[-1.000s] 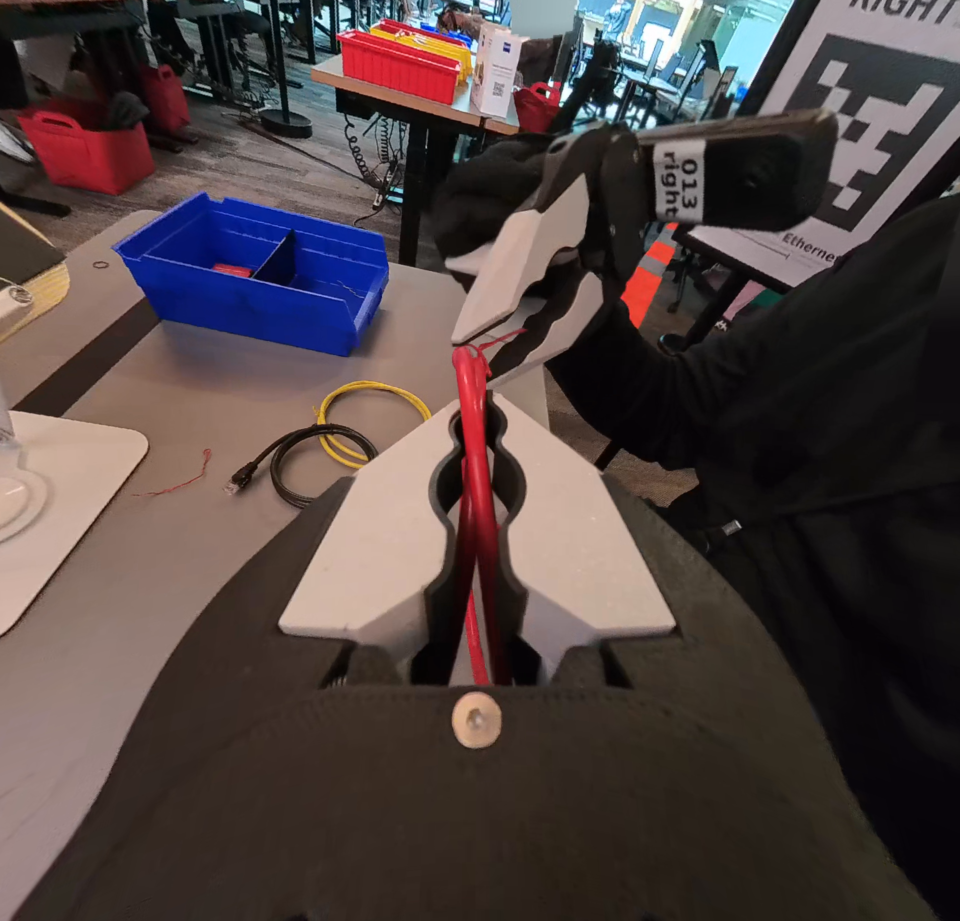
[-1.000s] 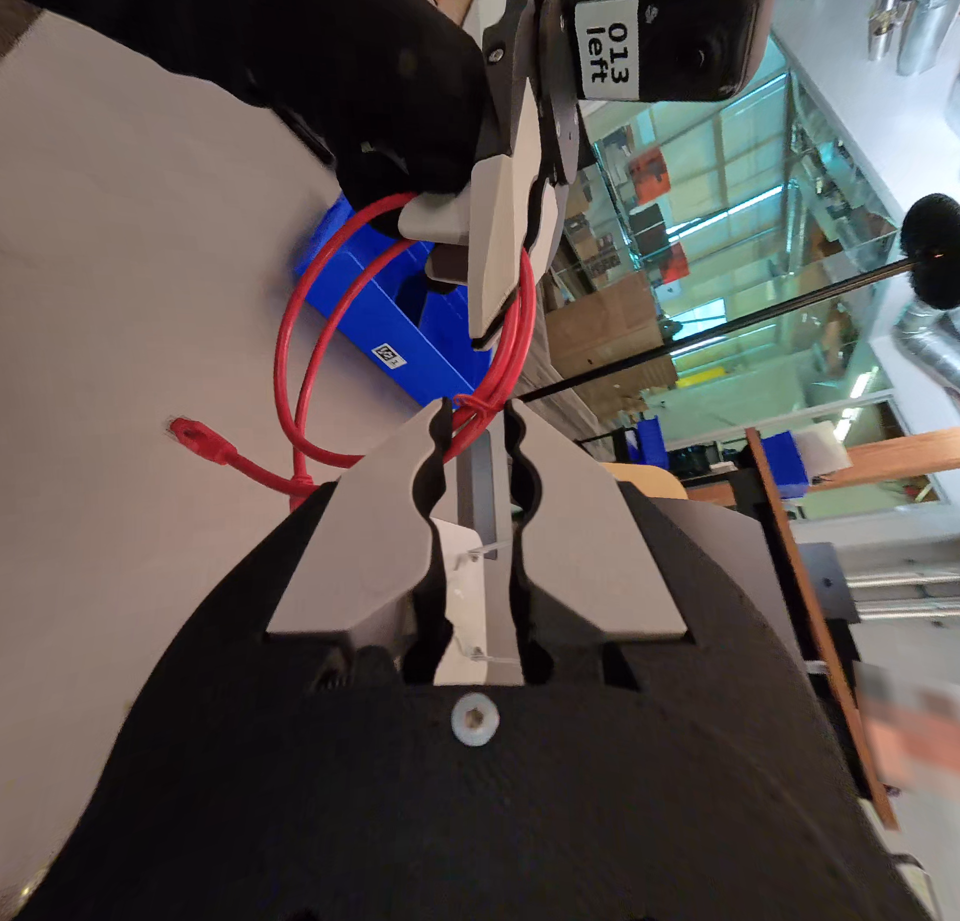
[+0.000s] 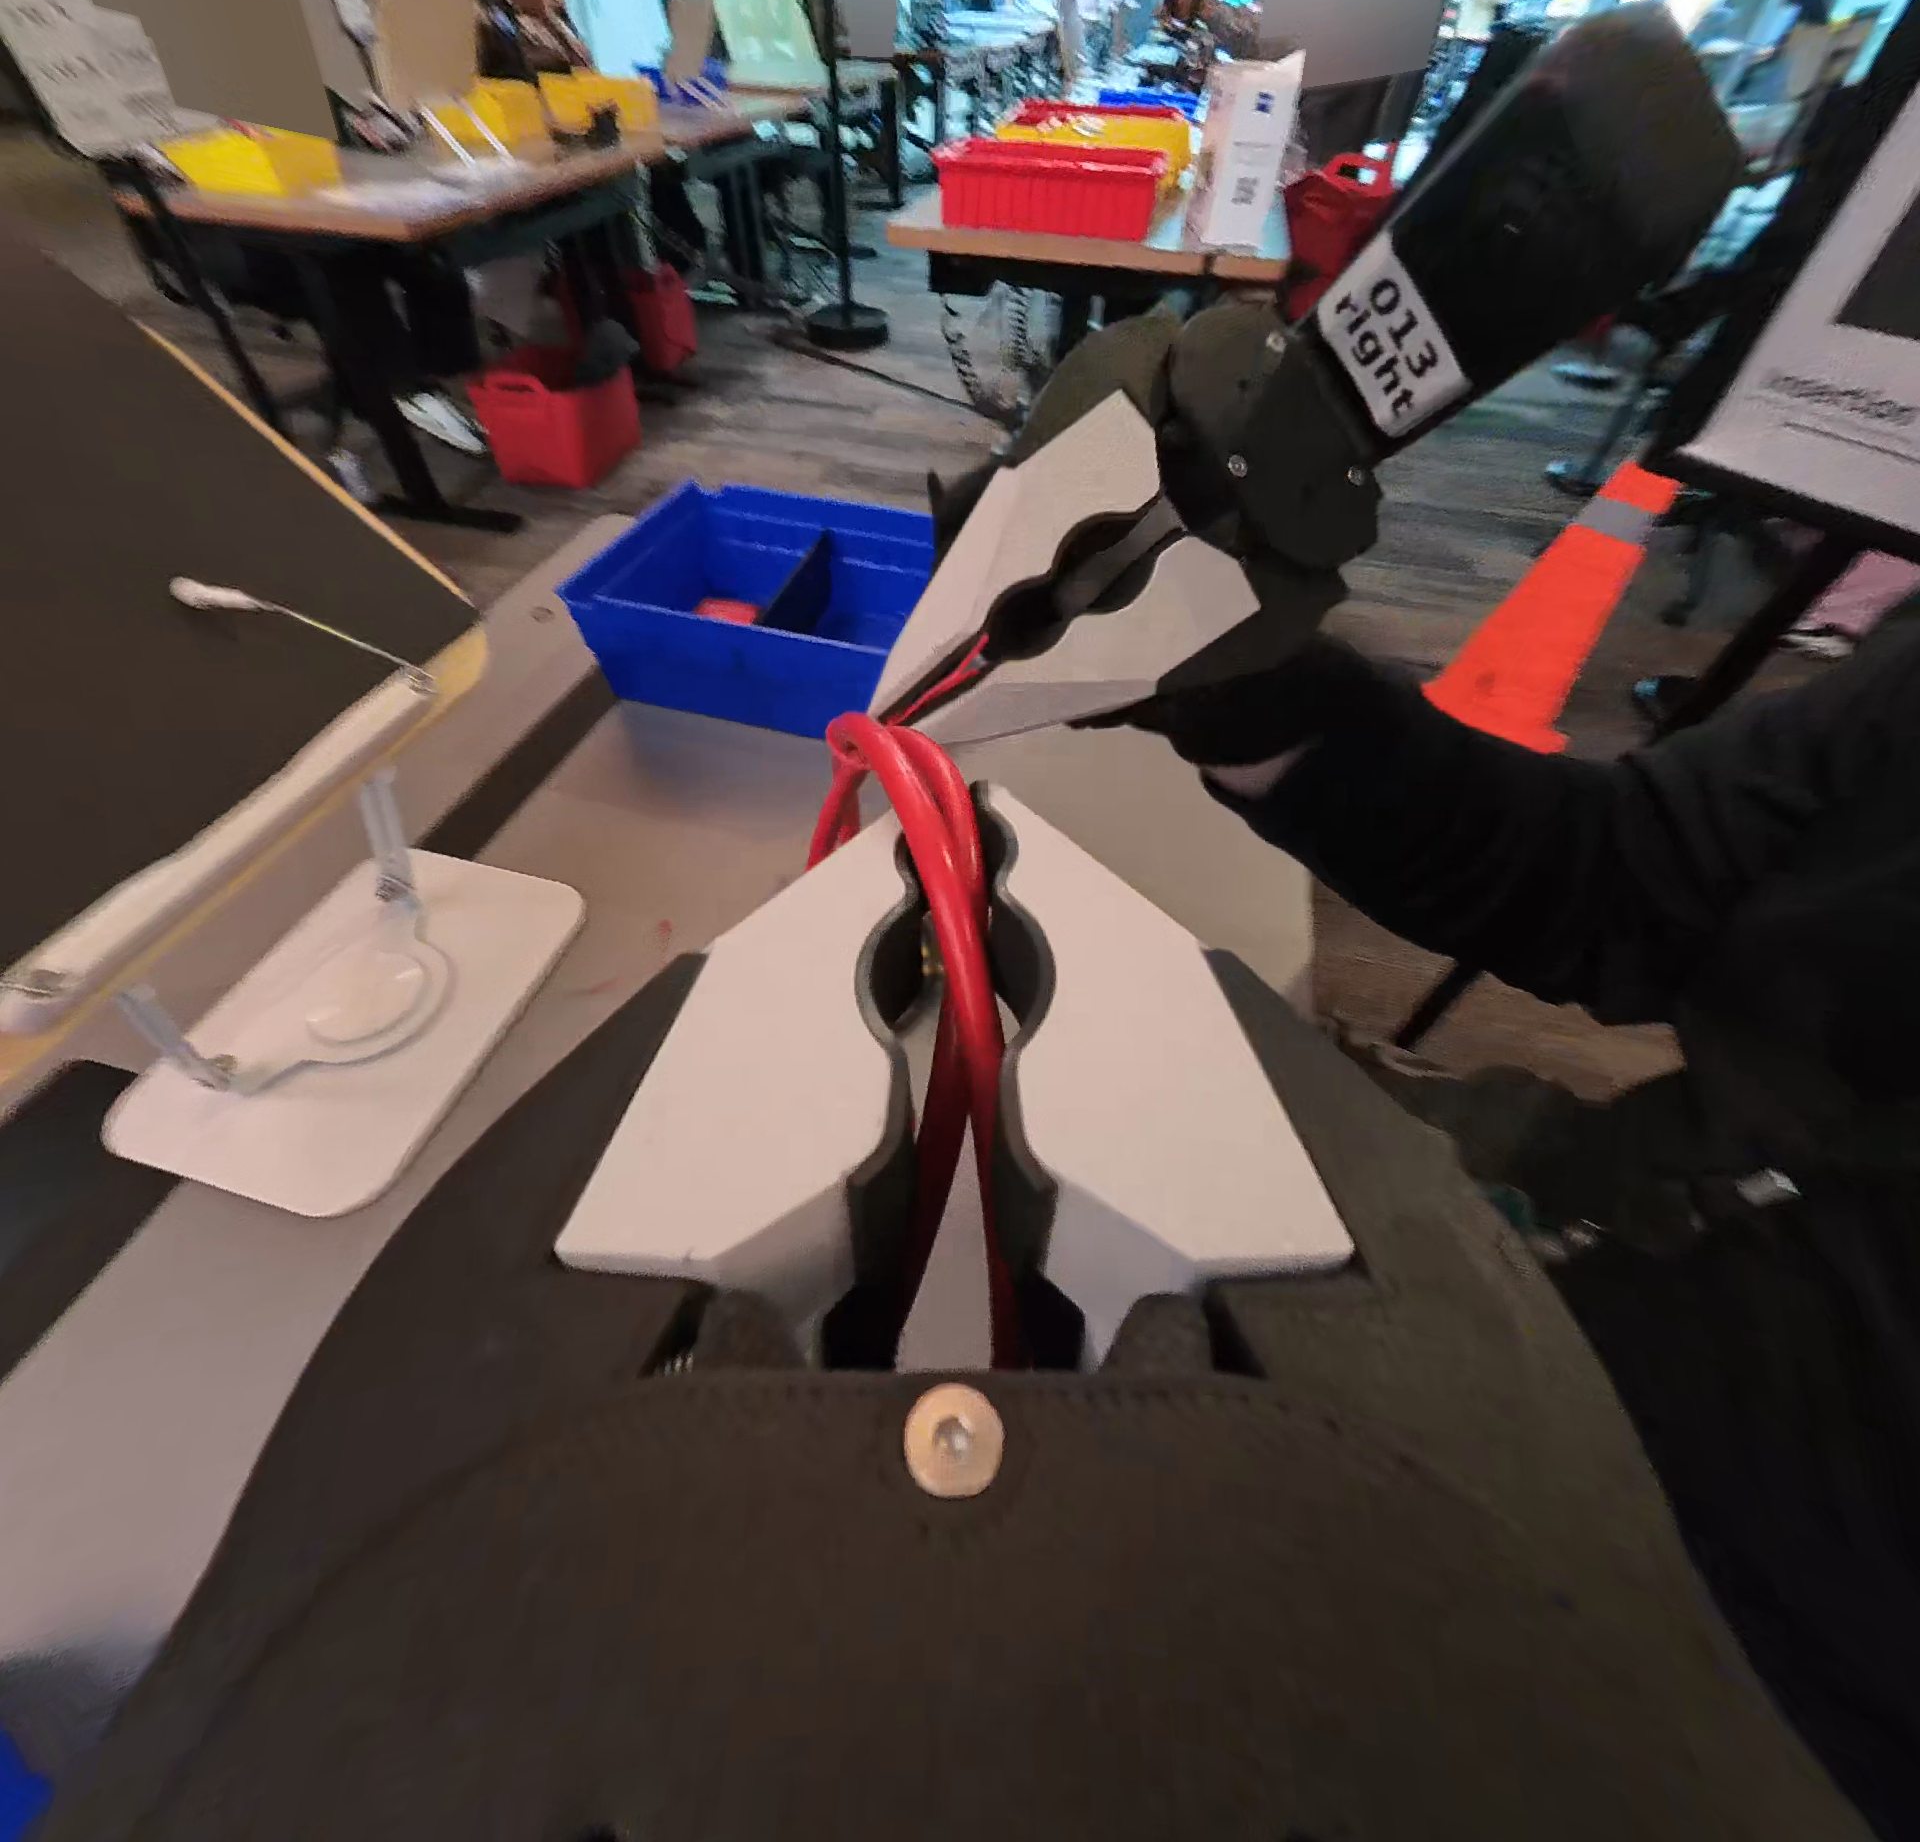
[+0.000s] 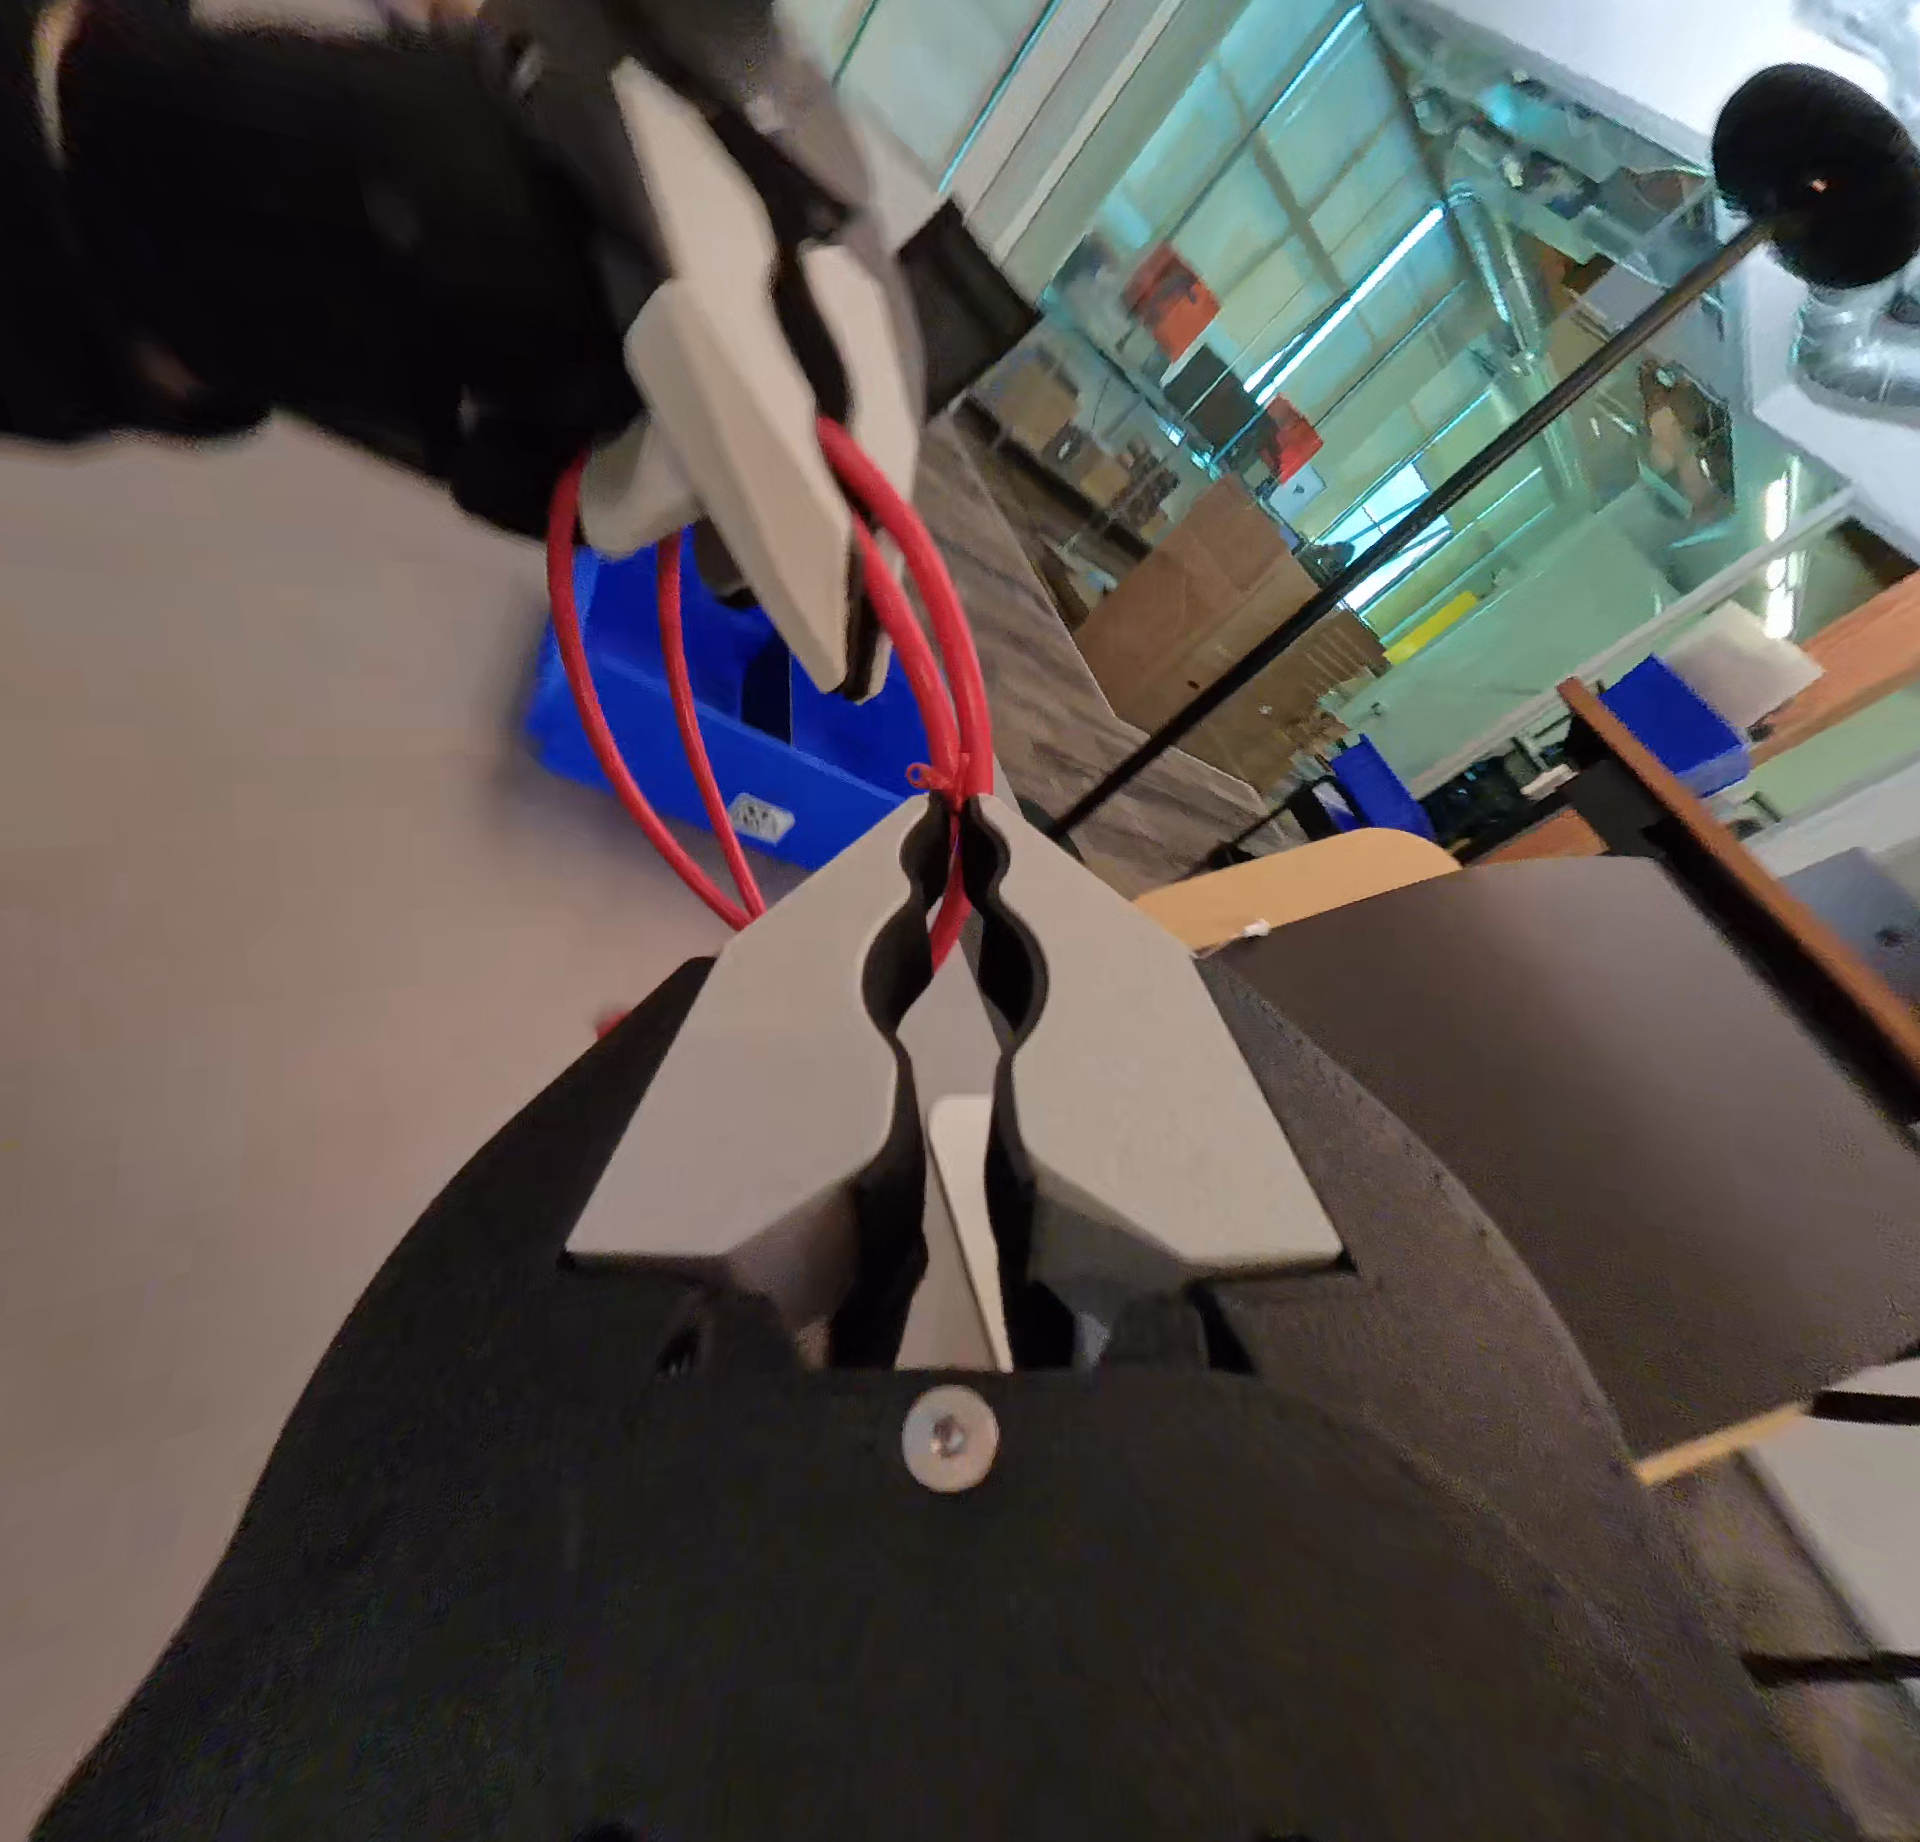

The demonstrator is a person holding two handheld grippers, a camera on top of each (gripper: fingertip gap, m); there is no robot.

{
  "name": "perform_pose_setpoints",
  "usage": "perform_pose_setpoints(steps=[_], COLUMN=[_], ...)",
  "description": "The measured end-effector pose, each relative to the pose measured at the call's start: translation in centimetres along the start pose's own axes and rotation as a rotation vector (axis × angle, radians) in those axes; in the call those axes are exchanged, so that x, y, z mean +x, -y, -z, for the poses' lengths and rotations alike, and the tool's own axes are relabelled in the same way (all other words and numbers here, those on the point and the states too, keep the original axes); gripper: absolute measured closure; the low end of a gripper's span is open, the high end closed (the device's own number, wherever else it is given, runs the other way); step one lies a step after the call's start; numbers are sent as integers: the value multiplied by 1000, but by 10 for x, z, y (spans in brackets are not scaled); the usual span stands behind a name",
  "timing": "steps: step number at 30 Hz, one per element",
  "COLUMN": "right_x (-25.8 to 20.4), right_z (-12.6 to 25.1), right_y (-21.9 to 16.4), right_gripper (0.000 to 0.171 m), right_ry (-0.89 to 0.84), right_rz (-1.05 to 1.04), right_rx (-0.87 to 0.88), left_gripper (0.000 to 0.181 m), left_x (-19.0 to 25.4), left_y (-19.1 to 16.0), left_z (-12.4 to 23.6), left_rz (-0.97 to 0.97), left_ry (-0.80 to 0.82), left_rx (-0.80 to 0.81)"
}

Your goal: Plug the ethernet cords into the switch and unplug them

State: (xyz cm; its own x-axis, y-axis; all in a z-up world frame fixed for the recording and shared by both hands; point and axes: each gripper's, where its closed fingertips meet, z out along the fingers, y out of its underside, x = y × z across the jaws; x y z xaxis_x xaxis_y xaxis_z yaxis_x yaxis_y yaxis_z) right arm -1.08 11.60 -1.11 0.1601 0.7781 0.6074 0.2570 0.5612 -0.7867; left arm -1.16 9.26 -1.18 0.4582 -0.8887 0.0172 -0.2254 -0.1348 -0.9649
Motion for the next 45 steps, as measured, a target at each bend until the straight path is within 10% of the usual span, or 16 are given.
perform_pose_setpoints(steps=[13, 35, 45], right_x=[37, 38, 46], right_z=[8, 29, 23], right_y=[26, 42, 14], right_gripper=[171, 171, 171], right_ry=[220, 326, 234], right_rz=[-983, -962, -943], right_rx=[593, 693, 621], left_gripper=[181, 144, 131], left_x=[5, -11, 21], left_y=[-2, -1, 9], left_z=[-45, -25, 9], left_rz=[-817, -541, -343], left_ry=[549, 333, -38], left_rx=[-48, 93, 139])
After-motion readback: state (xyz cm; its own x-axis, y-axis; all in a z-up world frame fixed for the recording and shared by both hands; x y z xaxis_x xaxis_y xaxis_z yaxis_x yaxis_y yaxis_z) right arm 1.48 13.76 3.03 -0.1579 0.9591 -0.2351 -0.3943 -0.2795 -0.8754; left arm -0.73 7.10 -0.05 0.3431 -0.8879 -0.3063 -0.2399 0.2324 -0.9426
